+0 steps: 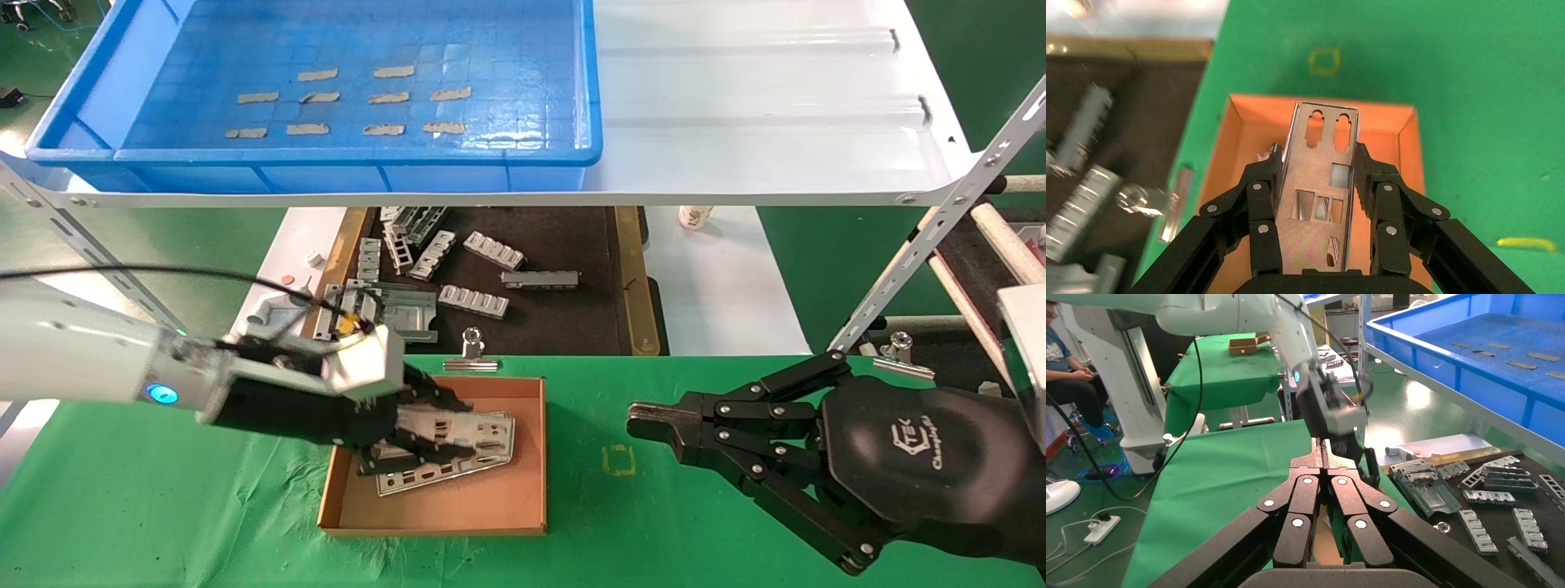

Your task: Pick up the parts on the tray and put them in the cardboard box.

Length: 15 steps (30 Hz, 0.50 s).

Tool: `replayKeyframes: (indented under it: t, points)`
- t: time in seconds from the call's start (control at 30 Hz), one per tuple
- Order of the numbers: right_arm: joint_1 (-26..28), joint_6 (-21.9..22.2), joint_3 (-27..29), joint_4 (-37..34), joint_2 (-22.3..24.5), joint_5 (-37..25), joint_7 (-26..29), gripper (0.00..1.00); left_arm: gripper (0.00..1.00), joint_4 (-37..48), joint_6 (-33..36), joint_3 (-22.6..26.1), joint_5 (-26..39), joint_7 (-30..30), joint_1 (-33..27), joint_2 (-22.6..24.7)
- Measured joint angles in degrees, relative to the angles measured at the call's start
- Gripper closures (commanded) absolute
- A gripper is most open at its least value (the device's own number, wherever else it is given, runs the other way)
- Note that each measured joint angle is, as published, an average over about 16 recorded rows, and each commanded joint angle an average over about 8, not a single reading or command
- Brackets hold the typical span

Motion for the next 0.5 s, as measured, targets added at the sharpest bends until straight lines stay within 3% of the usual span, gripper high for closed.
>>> replayKeyframes:
  t: [0.17,0.23,0.43,0.5]
  points:
    - [0.0,0.0,0.0,0.0,0.0,0.0,0.0,1.0,0.99,4.54,-1.43,0.69,1.02,1.02,0.76,2.41]
    - [0.0,0.0,0.0,0.0,0.0,0.0,0.0,1.0,0.89,6.26,-1.76,0.86,1.27,1.44,0.88,3.23]
    - [0.0,0.0,0.0,0.0,0.0,0.0,0.0,1.0,0.18,11.12,-2.37,1.14,1.65,2.55,0.85,5.4]
    - [0.0,0.0,0.0,0.0,0.0,0.0,0.0,1.0,0.02,12.58,-2.55,1.19,1.73,2.94,0.78,6.0]
